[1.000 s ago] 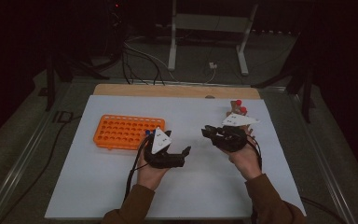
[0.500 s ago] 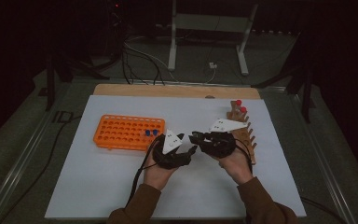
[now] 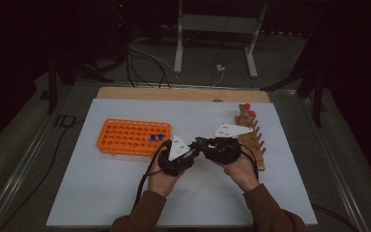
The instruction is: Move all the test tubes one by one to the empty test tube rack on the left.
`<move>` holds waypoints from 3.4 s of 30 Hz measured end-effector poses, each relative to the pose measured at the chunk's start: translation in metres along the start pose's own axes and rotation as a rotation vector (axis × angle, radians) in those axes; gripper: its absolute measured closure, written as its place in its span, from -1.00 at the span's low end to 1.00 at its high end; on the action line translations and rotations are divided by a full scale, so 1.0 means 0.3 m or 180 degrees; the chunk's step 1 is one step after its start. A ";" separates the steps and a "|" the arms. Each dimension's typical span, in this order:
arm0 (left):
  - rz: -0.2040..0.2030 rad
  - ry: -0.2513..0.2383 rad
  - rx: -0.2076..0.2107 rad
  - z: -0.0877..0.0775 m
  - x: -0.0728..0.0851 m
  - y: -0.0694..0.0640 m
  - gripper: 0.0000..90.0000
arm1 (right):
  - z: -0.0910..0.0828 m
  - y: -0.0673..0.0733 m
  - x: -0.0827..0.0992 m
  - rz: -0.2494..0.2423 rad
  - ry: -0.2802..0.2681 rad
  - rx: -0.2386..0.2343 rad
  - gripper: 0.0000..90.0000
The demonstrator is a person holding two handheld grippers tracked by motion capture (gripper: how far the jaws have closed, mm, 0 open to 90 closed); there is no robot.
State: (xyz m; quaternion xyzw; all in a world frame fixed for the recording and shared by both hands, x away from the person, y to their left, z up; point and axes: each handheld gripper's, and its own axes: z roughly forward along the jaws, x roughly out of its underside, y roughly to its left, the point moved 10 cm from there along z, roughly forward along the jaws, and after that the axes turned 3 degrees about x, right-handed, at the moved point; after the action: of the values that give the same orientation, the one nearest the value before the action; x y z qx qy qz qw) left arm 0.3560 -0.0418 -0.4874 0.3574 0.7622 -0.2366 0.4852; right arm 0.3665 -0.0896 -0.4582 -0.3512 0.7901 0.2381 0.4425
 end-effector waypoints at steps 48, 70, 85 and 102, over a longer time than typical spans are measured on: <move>-0.0390 -0.0030 -0.0356 -0.218 0.106 0.224 0.68 | -0.165 -0.305 0.137 0.0542 -0.0147 0.0960 -0.99; -0.0554 -0.0085 -0.0920 -0.334 0.152 0.419 0.68 | -0.171 -0.310 0.145 0.0530 -0.0146 0.0974 -0.99; -0.0535 0.0046 -0.1159 -0.266 0.200 0.480 0.68 | -0.172 -0.307 0.148 0.0536 -0.0152 0.0961 -0.99; -0.0529 0.0398 -0.1080 -0.225 0.291 0.478 0.69 | -0.168 -0.303 0.151 0.0535 -0.0146 0.0938 -0.99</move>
State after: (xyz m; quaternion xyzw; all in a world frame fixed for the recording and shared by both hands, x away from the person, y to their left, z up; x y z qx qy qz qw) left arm 0.4046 0.1241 -0.5405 0.2203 0.8467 -0.1213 0.4689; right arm 0.3928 -0.1980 -0.4784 -0.2096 0.8327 0.1637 0.4856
